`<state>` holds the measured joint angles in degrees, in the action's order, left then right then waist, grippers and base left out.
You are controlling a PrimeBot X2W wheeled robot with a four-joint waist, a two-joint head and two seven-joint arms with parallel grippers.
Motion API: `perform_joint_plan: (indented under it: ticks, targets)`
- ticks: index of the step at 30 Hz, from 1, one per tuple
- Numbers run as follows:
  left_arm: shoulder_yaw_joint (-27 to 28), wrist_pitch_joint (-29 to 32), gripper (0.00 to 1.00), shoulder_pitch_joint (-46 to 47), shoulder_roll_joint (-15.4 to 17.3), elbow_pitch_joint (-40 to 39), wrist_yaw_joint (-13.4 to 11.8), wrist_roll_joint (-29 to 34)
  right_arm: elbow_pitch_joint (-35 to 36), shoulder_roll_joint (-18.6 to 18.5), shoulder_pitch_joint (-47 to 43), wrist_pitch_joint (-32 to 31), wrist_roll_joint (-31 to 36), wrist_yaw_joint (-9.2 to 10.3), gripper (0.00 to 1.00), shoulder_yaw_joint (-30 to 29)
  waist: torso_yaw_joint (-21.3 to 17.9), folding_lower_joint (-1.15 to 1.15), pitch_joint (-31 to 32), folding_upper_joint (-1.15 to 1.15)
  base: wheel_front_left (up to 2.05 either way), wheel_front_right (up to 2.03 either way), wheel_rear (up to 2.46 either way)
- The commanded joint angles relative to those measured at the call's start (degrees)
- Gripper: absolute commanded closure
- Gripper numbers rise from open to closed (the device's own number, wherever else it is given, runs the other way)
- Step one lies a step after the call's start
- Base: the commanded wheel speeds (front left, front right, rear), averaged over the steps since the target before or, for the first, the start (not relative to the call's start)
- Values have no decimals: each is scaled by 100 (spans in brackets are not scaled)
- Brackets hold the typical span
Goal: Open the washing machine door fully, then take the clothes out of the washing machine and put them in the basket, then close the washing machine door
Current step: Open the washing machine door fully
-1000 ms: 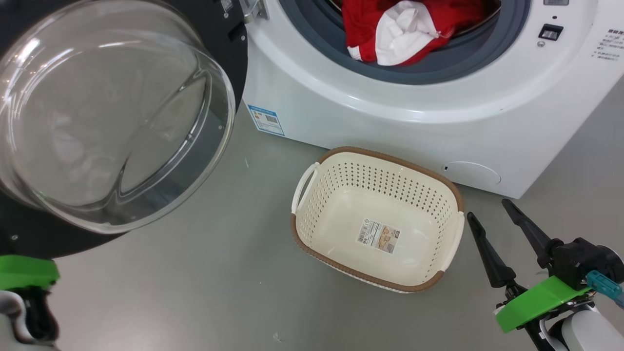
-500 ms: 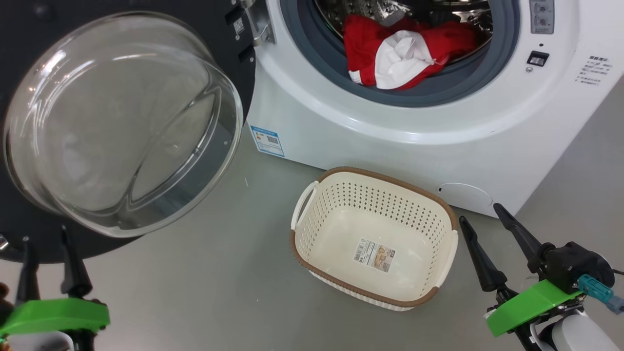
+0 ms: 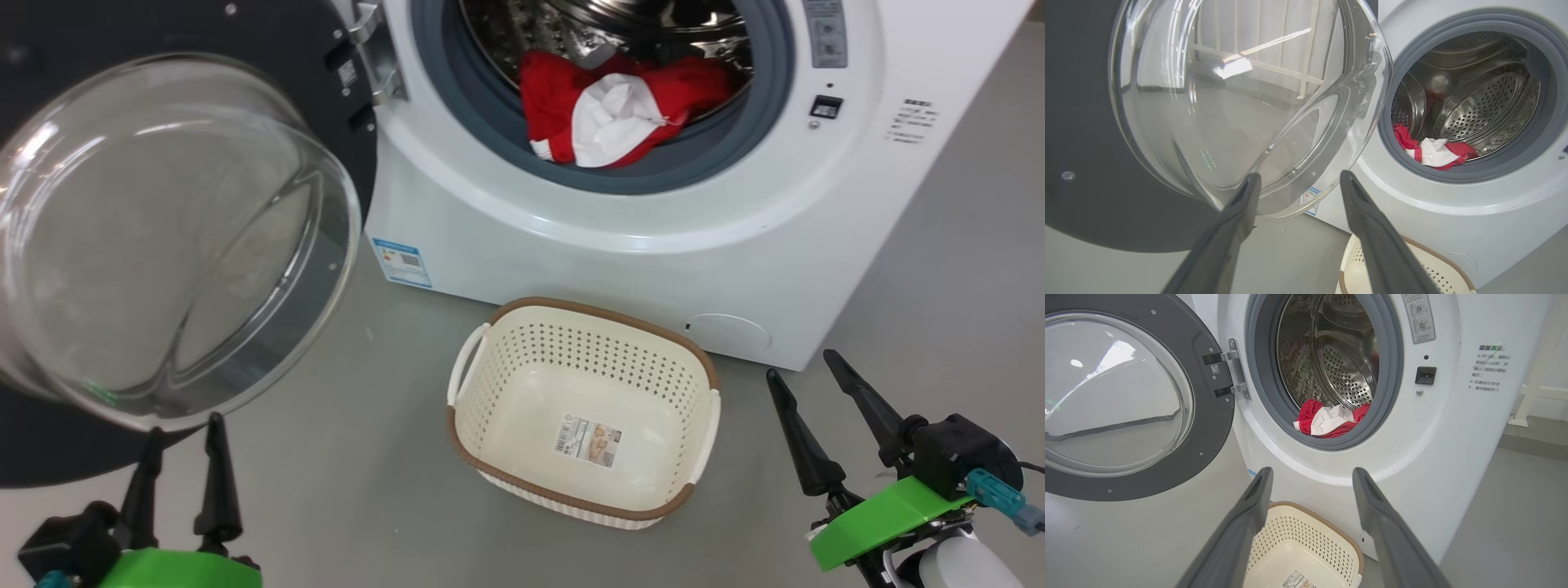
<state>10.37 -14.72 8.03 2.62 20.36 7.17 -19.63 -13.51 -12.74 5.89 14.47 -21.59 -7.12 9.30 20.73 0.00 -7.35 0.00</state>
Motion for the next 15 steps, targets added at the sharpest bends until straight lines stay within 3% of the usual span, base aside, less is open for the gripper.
perform_joint_plan:
  ticks: [1,15]
  targets:
    - [100,-28,0,-17,165,-196,32,-77,151,-40,-14,52,-6,-36,0,62,-147,0,45,0,0,0,0]
    - [-893,-28,0,-253,402,-566,32,-454,232,53,-101,52,29,-36,0,-218,-996,0,28,0,0,0,0]
